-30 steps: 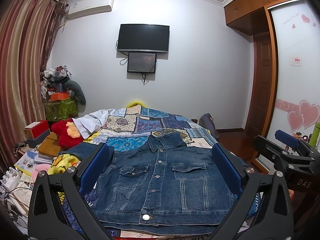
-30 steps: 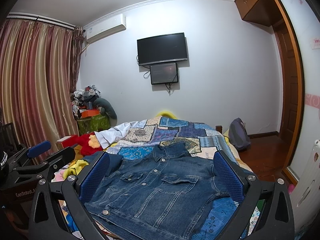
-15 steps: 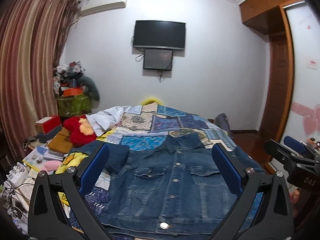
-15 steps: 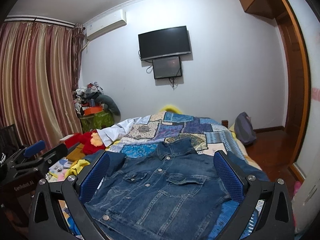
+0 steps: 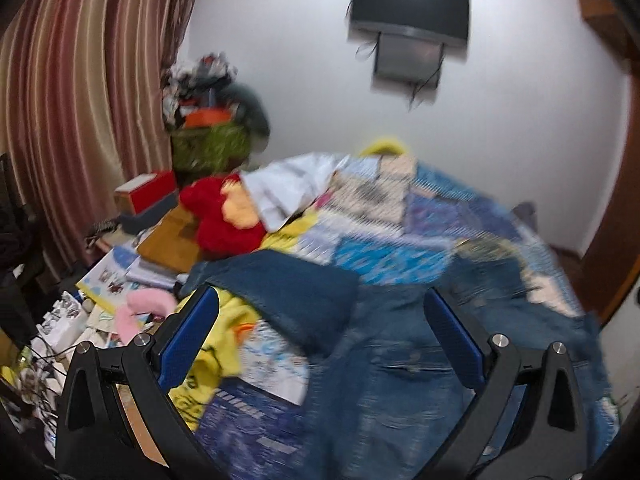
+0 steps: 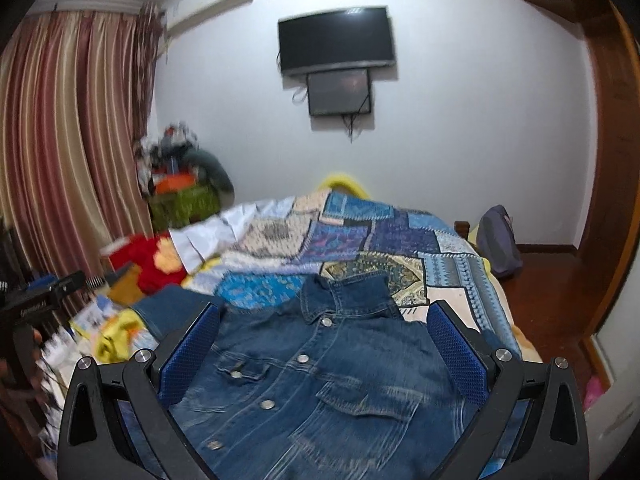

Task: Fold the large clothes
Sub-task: 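Grasp the denim jacket's sleeve with the left gripper and lift it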

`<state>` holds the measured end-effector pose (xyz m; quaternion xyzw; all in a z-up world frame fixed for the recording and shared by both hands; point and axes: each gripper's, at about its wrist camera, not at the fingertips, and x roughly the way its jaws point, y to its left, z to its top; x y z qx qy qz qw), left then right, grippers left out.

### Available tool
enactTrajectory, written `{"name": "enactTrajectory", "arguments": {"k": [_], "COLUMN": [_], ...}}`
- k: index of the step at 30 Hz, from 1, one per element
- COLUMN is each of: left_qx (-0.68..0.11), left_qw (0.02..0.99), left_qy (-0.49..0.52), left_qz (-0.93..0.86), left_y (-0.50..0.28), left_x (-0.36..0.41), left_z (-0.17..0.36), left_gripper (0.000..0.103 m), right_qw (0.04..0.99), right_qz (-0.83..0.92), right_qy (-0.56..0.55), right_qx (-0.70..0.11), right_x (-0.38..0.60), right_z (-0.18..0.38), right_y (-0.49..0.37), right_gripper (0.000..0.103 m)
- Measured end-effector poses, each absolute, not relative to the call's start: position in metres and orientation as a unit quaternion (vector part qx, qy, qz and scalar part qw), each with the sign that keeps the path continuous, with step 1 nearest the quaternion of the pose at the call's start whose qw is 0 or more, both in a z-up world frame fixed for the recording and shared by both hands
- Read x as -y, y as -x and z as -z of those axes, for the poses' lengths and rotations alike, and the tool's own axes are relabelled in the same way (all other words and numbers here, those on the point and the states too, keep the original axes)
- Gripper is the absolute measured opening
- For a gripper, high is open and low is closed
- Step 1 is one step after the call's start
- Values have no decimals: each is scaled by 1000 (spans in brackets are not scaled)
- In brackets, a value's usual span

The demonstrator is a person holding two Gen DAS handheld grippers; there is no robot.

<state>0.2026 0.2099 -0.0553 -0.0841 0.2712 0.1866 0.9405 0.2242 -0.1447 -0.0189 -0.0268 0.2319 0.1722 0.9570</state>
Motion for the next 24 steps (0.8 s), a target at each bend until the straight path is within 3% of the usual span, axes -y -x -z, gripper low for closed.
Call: {"name": "enactTrajectory", "arguments": {"k": [7,15,21,24], "left_qx": [-385,-453,-480,-488], "left_qw": [889,836,800,788], "left_qy": [161,257,309,311], "left_qz": [-189,-176,-185,-212], "left_y": [-270,-323,-352,-362], "left_x": [-282,-344,-379,-391], "left_z": [127,190,220,229], "left_gripper": [103,89,60,31], "right_qw": [927,887,865,858], "right_qz": [-208,-215,-214,-219], "right_qy": [67,62,42,36], "right_qx": [-306,-404,-452,-462], "right_x": [105,81,81,82], "right_z": [64,132,169,178], "right_y": [-315,-398,-433,-437], "right_gripper": [103,103,103,103]}}
